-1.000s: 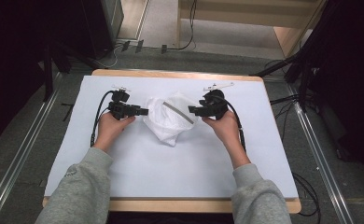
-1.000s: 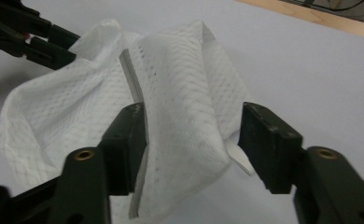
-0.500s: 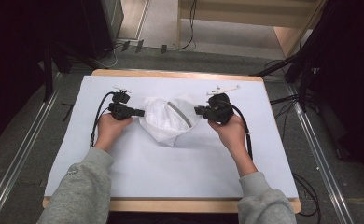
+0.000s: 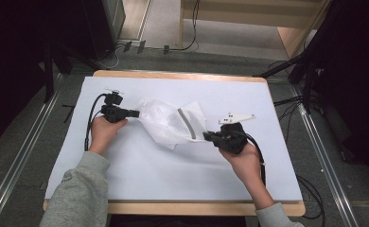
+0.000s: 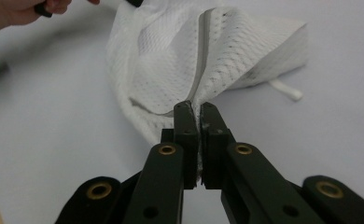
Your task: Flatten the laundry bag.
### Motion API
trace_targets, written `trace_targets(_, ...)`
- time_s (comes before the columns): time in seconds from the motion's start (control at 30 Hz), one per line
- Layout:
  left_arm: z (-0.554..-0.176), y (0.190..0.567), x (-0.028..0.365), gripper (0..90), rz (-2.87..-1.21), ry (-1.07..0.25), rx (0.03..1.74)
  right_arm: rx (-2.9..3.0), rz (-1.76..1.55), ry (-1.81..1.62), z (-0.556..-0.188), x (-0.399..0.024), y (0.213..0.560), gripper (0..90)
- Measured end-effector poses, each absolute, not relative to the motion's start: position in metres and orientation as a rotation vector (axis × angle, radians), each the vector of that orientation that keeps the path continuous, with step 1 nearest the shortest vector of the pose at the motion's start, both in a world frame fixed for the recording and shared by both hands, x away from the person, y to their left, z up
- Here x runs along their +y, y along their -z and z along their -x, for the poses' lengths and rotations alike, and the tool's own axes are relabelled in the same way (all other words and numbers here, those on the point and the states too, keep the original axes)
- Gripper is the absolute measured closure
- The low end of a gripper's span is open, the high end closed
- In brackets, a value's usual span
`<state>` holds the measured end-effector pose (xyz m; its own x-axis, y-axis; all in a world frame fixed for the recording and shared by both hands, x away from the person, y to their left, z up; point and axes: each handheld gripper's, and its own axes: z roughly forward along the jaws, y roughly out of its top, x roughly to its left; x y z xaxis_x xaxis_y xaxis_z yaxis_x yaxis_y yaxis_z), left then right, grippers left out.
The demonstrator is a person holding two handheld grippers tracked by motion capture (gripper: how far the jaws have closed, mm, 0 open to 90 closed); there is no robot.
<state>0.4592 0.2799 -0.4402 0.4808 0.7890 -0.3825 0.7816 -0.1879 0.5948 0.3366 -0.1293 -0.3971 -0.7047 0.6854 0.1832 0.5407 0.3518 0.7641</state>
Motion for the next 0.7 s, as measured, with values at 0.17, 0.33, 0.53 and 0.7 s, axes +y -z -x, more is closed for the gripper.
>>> trace_targets(0.17, -0.456, 0.439, 0.285, 90.0, -1.95, -0.024, 1.308, 2.478, -1.119, -1.285, -0.317, -0.123, 0.409, 89.9)
trace_targets(0.33, -0.456, 0.439, 0.289, 90.0, -1.926, -0.034, 1.323, 2.515, -1.102, -1.291, -0.296, -0.109, 0.423, 90.0)
trace_targets(0.53, -0.464, 0.444, 0.291, 90.0, -1.928, -0.063, 1.336, 2.602, -1.045, -1.274, -0.279, -0.08, 0.443, 89.8)
trace_targets(0.7, -0.467, 0.446, 0.295, 90.0, -1.909, -0.059, 1.344, 2.621, -1.02, -1.294, -0.277, -0.075, 0.442, 71.4)
